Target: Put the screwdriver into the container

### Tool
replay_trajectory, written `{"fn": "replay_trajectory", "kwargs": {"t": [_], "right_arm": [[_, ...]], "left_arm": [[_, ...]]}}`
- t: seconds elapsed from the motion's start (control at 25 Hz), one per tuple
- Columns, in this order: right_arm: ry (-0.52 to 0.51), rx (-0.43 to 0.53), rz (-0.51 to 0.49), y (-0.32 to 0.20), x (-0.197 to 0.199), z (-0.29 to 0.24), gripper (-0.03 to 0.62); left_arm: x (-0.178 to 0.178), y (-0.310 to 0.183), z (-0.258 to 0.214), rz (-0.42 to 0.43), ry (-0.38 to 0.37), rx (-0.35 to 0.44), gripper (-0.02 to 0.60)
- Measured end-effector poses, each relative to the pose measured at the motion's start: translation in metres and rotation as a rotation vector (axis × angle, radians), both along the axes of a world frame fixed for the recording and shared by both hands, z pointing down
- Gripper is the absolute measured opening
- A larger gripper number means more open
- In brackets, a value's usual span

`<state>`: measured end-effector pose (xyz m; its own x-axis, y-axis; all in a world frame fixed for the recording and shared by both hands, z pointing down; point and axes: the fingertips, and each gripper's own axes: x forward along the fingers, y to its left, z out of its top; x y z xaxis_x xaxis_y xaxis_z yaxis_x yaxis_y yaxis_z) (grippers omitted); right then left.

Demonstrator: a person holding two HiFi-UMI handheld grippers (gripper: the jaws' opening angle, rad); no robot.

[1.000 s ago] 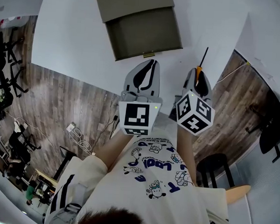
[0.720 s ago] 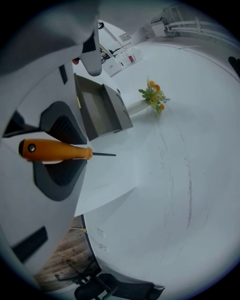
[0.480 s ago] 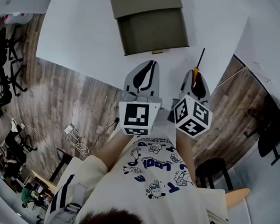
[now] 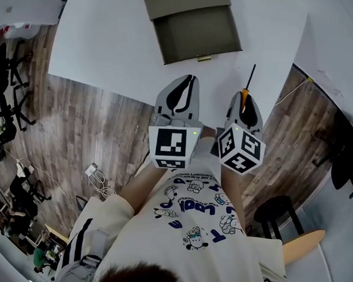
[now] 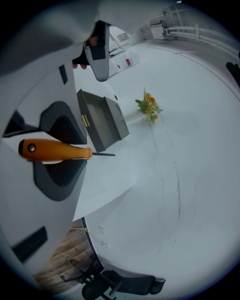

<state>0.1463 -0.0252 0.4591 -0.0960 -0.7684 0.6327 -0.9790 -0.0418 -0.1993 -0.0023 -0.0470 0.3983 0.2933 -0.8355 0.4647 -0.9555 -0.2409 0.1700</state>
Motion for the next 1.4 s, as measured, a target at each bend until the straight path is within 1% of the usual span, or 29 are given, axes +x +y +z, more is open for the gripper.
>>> {"fn": "replay_trajectory", "kwargs": {"t": [0.2, 0.44, 0.84, 0.96, 1.2, 1.4], "right_arm": [[0.005, 0.015, 0.022, 0.017, 0.000, -0.005, 0.112], [0.007, 0.063, 0.034, 0.027, 0.004, -0.015, 0.112], [0.024, 0.068, 0.035, 0.057, 0.017, -0.008, 0.112], [0.048, 0.047, 0.048, 0.071, 0.027, 0.001, 0.112], [0.069, -0.001, 0.133, 0.106, 0.056, 0.014, 0.112], [0.083, 0.031, 0.149, 0.102, 0.068, -0.008, 0.112]], "left_arm": [[-0.001, 0.009, -0.005, 0.035, 0.008, 0.007, 0.029], [0.004, 0.016, -0.010, 0.065, 0.017, 0.021, 0.029], [0.010, 0.026, -0.011, 0.100, 0.016, 0.025, 0.029], [0.013, 0.029, -0.010, 0.116, 0.013, 0.022, 0.029], [0.019, 0.031, -0.006, 0.150, 0.004, 0.014, 0.029], [0.026, 0.028, -0.009, 0.167, 0.006, 0.023, 0.029]]}}
